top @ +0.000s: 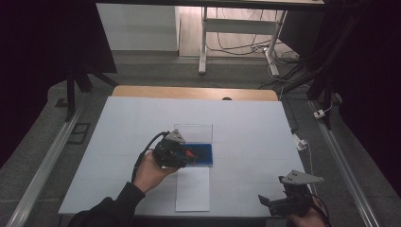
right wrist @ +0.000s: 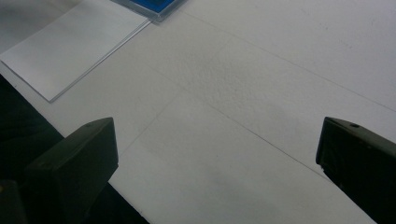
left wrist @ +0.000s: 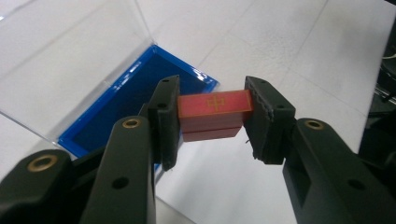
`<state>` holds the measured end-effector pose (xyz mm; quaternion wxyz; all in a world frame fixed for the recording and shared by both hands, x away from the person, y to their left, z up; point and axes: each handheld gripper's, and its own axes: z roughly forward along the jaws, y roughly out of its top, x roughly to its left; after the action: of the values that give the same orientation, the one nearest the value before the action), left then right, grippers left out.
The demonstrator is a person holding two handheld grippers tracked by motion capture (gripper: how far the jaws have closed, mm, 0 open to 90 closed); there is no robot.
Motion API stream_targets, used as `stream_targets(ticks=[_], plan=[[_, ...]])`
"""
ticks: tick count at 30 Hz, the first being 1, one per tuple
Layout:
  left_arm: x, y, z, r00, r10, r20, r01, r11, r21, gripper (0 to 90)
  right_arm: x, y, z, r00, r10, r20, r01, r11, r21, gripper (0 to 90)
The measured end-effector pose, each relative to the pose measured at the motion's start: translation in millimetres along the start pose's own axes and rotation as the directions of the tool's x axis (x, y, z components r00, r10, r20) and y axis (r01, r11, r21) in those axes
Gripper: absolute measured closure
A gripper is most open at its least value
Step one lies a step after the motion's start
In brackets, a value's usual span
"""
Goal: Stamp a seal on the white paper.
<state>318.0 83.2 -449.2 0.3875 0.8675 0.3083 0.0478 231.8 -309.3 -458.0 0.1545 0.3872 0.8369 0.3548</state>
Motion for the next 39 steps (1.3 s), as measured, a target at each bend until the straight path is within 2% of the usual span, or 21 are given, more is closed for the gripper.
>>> stream_targets(ticks=[14,25,28,32,39], plan=[[-17.6,-13.7,-1.6,0.9995,0.014,0.029,-0.015,0.9998,0.011,57.9,0.2,-0.1,-0.2,1.0000,-0.005,0.001,0.005,1.000,0.000,0.0],[-28.8,-24.2,-2.3,0.9996,0.017,0.023,-0.018,0.9997,0.014,58.0,0.9,0.0,0.4,1.0000,-0.006,0.000,0.006,1.000,0.000,0.0],[-33.4,-27.4,1.0,0.9995,0.025,0.020,-0.025,0.9997,0.004,58.0,1.1,0.1,0.4,1.0000,-0.007,0.000,0.007,1.000,0.002,0.0],[-37.9,-30.4,8.6,0.9989,0.046,0.012,-0.047,0.9986,0.025,58.0,1.2,0.0,0.5,1.0000,-0.008,0.000,0.008,1.000,0.002,0.0],[-39.7,-36.3,19.5,0.9989,0.048,0.005,-0.048,0.9982,0.038,58.0,1.3,0.0,0.5,1.0000,-0.010,0.000,0.010,1.000,0.003,0.0]])
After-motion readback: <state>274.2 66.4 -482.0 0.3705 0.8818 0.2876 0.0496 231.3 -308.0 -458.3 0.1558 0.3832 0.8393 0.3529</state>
